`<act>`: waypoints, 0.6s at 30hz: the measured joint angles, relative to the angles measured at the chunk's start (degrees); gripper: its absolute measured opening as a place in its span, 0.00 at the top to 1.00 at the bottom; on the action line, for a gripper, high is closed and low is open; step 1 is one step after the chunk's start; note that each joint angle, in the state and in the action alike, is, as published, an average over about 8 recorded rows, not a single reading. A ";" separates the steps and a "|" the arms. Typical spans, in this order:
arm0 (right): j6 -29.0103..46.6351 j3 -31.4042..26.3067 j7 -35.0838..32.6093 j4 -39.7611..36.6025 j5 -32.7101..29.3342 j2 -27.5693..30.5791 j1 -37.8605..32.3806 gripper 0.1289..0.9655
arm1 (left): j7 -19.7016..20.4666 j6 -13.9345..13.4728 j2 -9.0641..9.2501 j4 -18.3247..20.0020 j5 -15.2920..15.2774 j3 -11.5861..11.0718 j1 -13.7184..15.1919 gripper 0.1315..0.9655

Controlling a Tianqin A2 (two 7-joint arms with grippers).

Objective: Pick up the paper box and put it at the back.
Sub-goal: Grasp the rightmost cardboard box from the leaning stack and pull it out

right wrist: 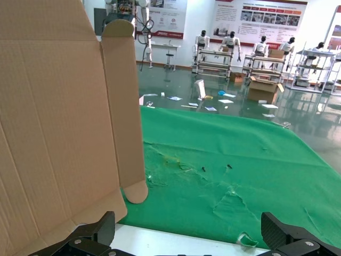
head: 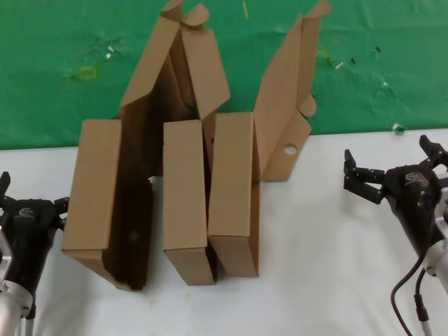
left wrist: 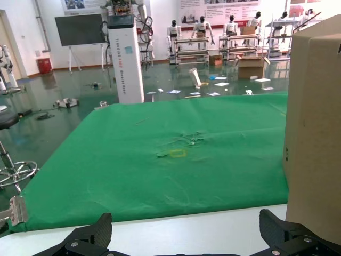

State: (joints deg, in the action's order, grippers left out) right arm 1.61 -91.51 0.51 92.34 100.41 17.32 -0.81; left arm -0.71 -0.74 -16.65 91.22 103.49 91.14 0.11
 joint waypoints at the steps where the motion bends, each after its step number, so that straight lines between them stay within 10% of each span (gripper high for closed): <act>1: 0.00 0.00 0.00 0.00 0.00 0.00 0.00 0.00 | -0.10 0.01 0.12 -0.04 -0.08 -0.13 0.03 0.00; 18: 0.00 0.00 0.00 0.00 0.00 0.00 0.00 0.00 | -10.32 -3.59 7.63 -1.37 -3.07 -7.94 3.52 0.00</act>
State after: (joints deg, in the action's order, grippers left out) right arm 1.61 -91.51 0.51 92.34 100.41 17.32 -0.81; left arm -11.03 -4.34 -9.02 89.85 100.43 83.20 3.63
